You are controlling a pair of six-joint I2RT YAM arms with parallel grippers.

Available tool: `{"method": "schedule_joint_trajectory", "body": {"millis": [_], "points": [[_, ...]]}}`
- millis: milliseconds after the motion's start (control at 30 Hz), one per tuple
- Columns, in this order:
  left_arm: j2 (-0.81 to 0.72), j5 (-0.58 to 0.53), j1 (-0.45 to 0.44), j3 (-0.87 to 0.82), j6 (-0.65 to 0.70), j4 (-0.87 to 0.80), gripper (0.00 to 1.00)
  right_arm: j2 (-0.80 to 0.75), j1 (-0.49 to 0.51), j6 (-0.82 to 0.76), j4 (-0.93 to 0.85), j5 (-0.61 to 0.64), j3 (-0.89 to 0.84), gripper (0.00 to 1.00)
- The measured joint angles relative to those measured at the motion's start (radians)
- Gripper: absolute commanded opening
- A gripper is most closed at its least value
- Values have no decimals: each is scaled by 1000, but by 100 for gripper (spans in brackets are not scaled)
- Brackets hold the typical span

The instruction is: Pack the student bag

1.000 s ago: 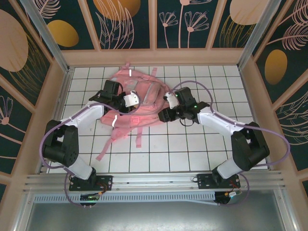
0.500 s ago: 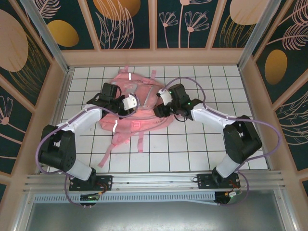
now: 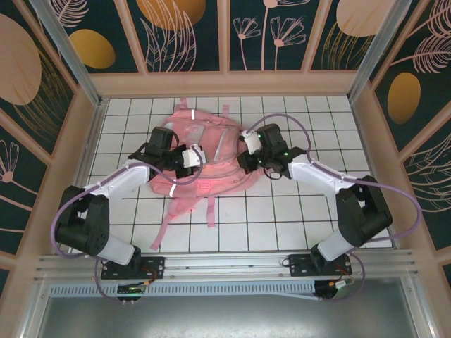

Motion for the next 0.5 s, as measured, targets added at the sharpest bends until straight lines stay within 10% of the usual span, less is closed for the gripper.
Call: {"method": "schedule_joint_trajectory", "body": {"millis": [133,233,500], "points": [[24,13,19,9,70,18,0,-31,19,-11,-2,22,-31,0],[89,-1,50,47,43,35,36,-41,54,-7,5,53,-50,0],[315,-42,142,380,-567,-29,49,23,113,175,196,78,-35,0]]}}
